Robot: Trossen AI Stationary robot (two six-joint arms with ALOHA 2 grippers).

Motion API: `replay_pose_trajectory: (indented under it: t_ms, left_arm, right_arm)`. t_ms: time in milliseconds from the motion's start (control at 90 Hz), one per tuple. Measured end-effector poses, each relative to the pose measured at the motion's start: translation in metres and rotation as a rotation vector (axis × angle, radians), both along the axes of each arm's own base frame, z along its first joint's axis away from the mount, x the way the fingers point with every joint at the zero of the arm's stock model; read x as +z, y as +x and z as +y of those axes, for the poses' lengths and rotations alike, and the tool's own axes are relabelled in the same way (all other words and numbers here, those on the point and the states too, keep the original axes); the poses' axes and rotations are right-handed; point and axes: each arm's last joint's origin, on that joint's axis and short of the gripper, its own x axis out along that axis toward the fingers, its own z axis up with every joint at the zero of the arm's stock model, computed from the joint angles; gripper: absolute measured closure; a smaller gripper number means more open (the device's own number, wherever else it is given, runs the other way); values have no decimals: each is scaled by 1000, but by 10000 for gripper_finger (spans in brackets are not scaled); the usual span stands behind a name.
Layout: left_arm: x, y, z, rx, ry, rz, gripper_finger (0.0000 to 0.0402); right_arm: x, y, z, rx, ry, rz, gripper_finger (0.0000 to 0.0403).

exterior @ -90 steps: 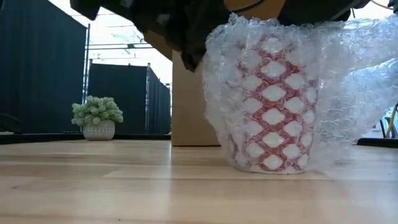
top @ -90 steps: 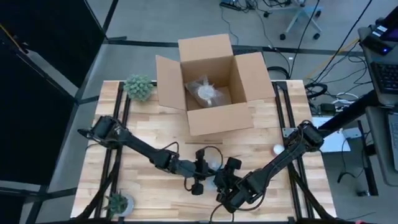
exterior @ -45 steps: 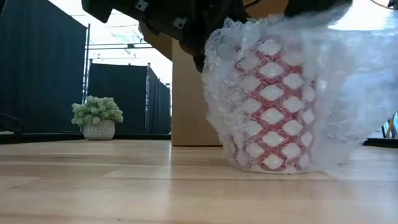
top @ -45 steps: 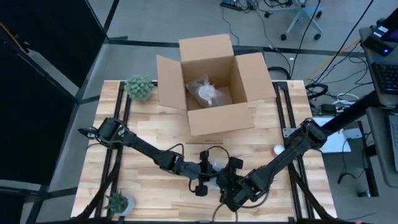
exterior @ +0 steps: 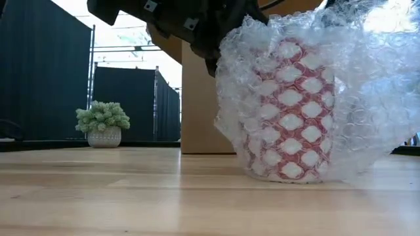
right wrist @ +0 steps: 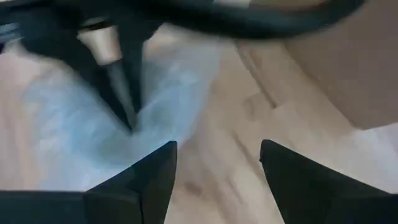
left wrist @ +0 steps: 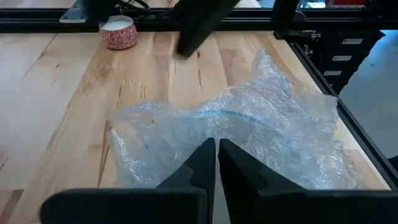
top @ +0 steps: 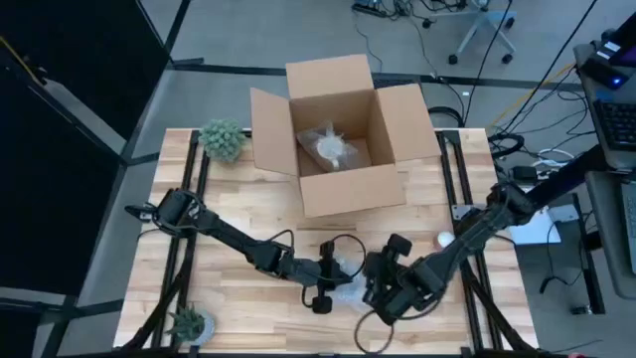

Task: Wrap mug
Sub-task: Wrap the red mug with bubble wrap

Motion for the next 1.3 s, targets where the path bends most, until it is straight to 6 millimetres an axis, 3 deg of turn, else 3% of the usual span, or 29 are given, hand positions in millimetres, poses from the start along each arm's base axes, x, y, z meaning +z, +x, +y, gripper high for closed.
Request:
replay_pose_trajectory:
  t_ms: [178, 422, 1011, 1300]
  left_arm:
    - [0, 0, 0, -1, -1, 0, 391]
    - [2, -5, 0, -6, 5, 41, 391]
    - [68, -30, 5, 5, 54, -10, 391]
    - [59, -23, 13, 52, 82, -5, 391]
  right_arm:
    - [-18, 26, -3, 89, 62, 7, 184]
    - [-42, 44, -9, 90, 90, 82, 184]
    - [-54, 39, -7, 107, 128, 174, 184]
    - [-52, 44, -10, 129, 106, 155, 184]
